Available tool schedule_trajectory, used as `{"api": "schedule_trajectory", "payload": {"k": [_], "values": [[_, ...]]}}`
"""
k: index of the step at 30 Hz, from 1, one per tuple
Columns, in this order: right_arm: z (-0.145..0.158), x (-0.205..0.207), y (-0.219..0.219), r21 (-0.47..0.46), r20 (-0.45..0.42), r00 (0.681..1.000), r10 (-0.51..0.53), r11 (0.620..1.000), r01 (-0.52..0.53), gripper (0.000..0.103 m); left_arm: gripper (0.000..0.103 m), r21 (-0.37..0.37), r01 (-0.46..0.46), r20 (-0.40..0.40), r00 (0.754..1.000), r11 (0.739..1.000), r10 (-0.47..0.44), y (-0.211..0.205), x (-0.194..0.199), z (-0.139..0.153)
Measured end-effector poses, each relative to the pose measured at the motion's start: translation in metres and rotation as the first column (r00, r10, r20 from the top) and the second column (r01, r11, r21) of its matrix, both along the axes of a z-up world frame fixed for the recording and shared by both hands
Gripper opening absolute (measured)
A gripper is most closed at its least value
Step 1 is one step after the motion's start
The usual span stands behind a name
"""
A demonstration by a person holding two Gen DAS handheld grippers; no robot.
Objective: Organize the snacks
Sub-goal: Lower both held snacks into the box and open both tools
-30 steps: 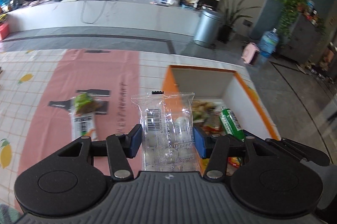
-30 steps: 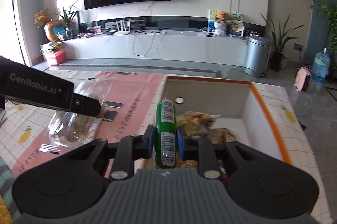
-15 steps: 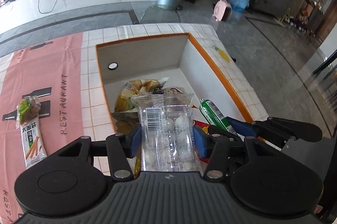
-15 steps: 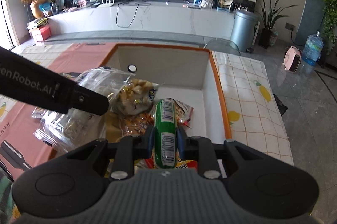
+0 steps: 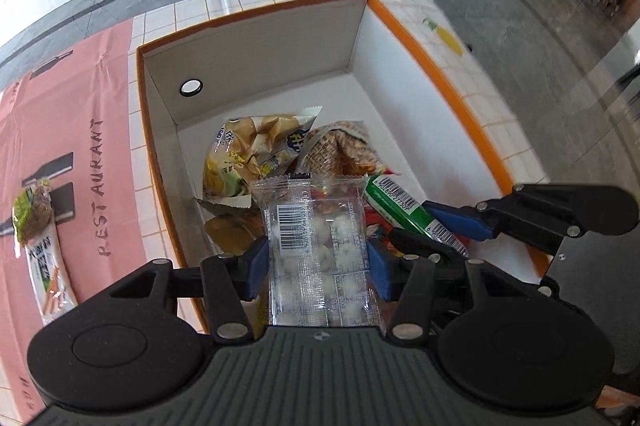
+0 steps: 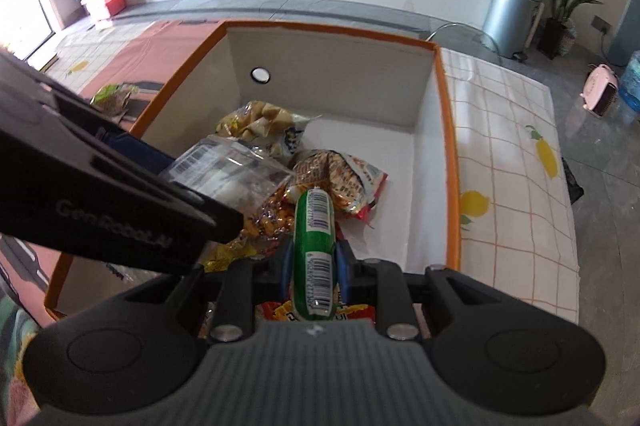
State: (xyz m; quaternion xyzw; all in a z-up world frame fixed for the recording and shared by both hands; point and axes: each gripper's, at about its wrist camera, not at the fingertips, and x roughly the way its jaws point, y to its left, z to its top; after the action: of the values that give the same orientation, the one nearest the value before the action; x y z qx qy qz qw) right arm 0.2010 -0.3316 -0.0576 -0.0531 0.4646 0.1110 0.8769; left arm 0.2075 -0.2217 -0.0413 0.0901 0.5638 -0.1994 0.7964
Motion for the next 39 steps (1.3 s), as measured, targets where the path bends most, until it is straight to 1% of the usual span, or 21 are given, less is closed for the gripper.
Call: {"api": "schedule_trajectory", "payload": {"k": [4, 9, 17, 21, 30, 31, 32, 33, 34, 39], "values": [[-0.009, 0.007, 0.006, -0.05, -0.024, 0.999, 0.046, 0.998, -0.048, 0.019, 0.059, 0.046, 0.024, -0.01, 1.0, 0.999, -0.023, -0.008, 0.009, -0.005], [-0.014, 0.014, 0.005, -0.059, -0.045, 0.997, 0.07, 0.996, -0.072, 0.019, 0.06, 0.08, 0.056, -0.02, 0.998, 0.995, -0.054, -0.014, 0.016, -0.012], [-0.023, 0.021, 0.006, -0.07, -0.08, 0.992, 0.095, 0.992, -0.101, 0.019, 0.061, 0.086, 0.083, -0.039, 0.996, 0.993, -0.08, -0.017, 0.017, -0.021], [-0.029, 0.026, 0.007, -0.066, -0.099, 0.99, 0.096, 0.993, -0.103, 0.019, 0.062, 0.107, 0.097, -0.027, 0.995, 0.989, -0.094, -0.018, 0.015, -0.022], [-0.029, 0.028, 0.009, -0.076, -0.093, 0.991, 0.101, 0.991, -0.108, 0.02, 0.064, 0.106, 0.114, -0.029, 0.993, 0.988, -0.111, -0.012, 0.014, -0.019], [-0.028, 0.027, 0.009, -0.079, -0.091, 0.991, 0.102, 0.991, -0.11, 0.021, 0.065, 0.109, 0.119, -0.024, 0.993, 0.987, -0.117, -0.012, 0.013, -0.017], [-0.027, 0.026, 0.009, -0.083, -0.09, 0.991, 0.104, 0.99, -0.111, 0.023, 0.066, 0.111, 0.121, -0.018, 0.993, 0.986, -0.119, -0.011, 0.012, -0.016], [-0.026, 0.025, 0.01, -0.087, -0.089, 0.99, 0.105, 0.99, -0.113, 0.026, 0.069, 0.113, 0.118, -0.013, 0.993, 0.987, -0.118, -0.01, 0.011, -0.015], [-0.026, 0.025, 0.01, -0.091, -0.088, 0.99, 0.107, 0.989, -0.115, 0.032, 0.07, 0.108, 0.118, -0.009, 0.993, 0.987, -0.118, -0.009, 0.01, -0.013], [-0.018, 0.021, 0.016, -0.102, -0.081, 0.99, 0.117, 0.987, -0.125, 0.036, 0.074, 0.09, 0.12, 0.02, 0.992, 0.989, -0.122, -0.007, 0.008, -0.001]]}}
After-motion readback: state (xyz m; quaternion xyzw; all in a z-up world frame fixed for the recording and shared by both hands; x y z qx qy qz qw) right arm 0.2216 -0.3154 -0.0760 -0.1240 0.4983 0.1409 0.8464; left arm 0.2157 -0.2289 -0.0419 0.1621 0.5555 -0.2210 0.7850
